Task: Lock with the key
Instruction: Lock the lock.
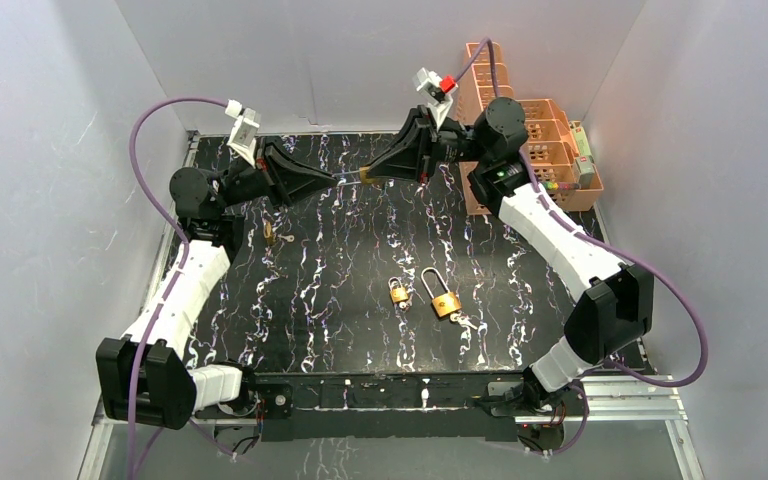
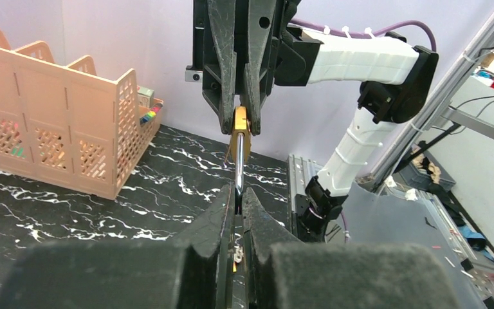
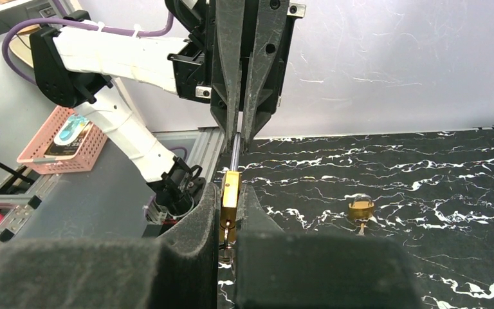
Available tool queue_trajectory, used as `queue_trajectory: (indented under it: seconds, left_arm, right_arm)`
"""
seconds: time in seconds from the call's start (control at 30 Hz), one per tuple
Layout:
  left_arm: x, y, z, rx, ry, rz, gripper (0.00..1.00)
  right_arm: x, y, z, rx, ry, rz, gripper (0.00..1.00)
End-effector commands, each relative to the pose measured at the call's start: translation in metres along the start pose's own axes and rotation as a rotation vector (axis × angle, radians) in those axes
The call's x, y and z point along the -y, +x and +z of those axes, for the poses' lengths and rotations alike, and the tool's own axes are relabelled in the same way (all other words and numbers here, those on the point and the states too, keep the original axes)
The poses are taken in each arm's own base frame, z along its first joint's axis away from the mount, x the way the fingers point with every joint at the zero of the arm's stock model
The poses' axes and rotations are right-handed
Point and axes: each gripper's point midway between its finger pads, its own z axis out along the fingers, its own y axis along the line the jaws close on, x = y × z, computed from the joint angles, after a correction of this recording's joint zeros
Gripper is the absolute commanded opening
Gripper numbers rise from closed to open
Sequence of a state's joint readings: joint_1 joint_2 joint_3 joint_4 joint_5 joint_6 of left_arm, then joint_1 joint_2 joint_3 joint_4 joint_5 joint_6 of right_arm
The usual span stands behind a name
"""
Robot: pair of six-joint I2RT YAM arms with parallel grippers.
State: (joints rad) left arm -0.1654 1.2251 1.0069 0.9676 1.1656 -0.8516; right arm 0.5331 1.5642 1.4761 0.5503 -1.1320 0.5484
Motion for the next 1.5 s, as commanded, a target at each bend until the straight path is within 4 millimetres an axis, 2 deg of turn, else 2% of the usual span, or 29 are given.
queue_trajectory:
  seconds: [0.0,0.1,0.23,0.4,0.5,0.63,0.8,0.83,0.9,0.93,1.0,1.03,1.13,1.27,1.47]
  left_arm:
    - [0.008,-0.008,0.006,-0.024,0.056,-0.028,0.00]
    - [0.007,-0.008,0.008,-0.029,0.059,-0.042,0.00]
    - [0.008,-0.011,0.009,-0.014,0.054,-0.031,0.00]
    - [0.012,-0.014,0.015,0.008,0.060,-0.019,0.00]
    - [0.015,-0.015,0.014,0.045,0.037,0.013,0.00]
    - [0.016,-0.020,0.011,0.042,0.016,0.034,0.00]
    - [-0.010,-0.022,-0.002,0.003,-0.156,0.039,0.00]
    - [-0.015,-0.021,-0.005,-0.011,-0.194,0.045,0.00]
    - [-0.024,-0.018,-0.012,-0.039,-0.267,0.049,0.00]
    - [-0.027,-0.017,-0.015,-0.053,-0.297,0.052,0.00]
    - [-0.031,-0.013,-0.022,-0.081,-0.344,0.047,0.00]
    - [-0.031,-0.010,-0.024,-0.091,-0.351,0.044,0.00]
    - [-0.025,-0.004,-0.025,-0.113,-0.328,0.033,0.00]
    - [-0.008,-0.004,-0.020,-0.119,-0.232,0.019,0.00]
    - [0.007,-0.008,-0.017,-0.127,-0.161,0.011,0.00]
  right_arm:
    - [-0.013,-0.021,0.015,0.036,-0.040,-0.098,0.00]
    - [-0.013,-0.021,0.019,0.040,-0.040,-0.099,0.00]
    - [-0.014,-0.016,0.038,0.037,-0.047,-0.113,0.00]
    - [-0.014,-0.001,0.062,0.035,-0.084,-0.089,0.00]
    - [-0.010,0.006,0.069,0.038,-0.094,-0.074,0.00]
    - [-0.008,0.003,0.064,0.046,-0.081,-0.080,0.00]
    - [0.000,-0.005,0.032,0.062,0.000,-0.093,0.00]
    - [0.002,-0.005,0.023,0.062,0.023,-0.091,0.13]
    - [0.005,-0.007,0.004,0.069,0.076,-0.095,0.50]
    - [0.008,-0.004,-0.007,0.073,0.114,-0.094,0.63]
    - [0.015,-0.006,-0.026,0.084,0.201,-0.110,0.83]
    - [0.020,-0.005,-0.032,0.083,0.251,-0.117,0.88]
    - [0.030,0.011,-0.043,0.048,0.344,-0.118,0.93]
    - [0.031,0.034,-0.044,0.046,0.313,-0.128,0.91]
    - [0.031,0.040,-0.038,0.040,0.223,-0.196,0.85]
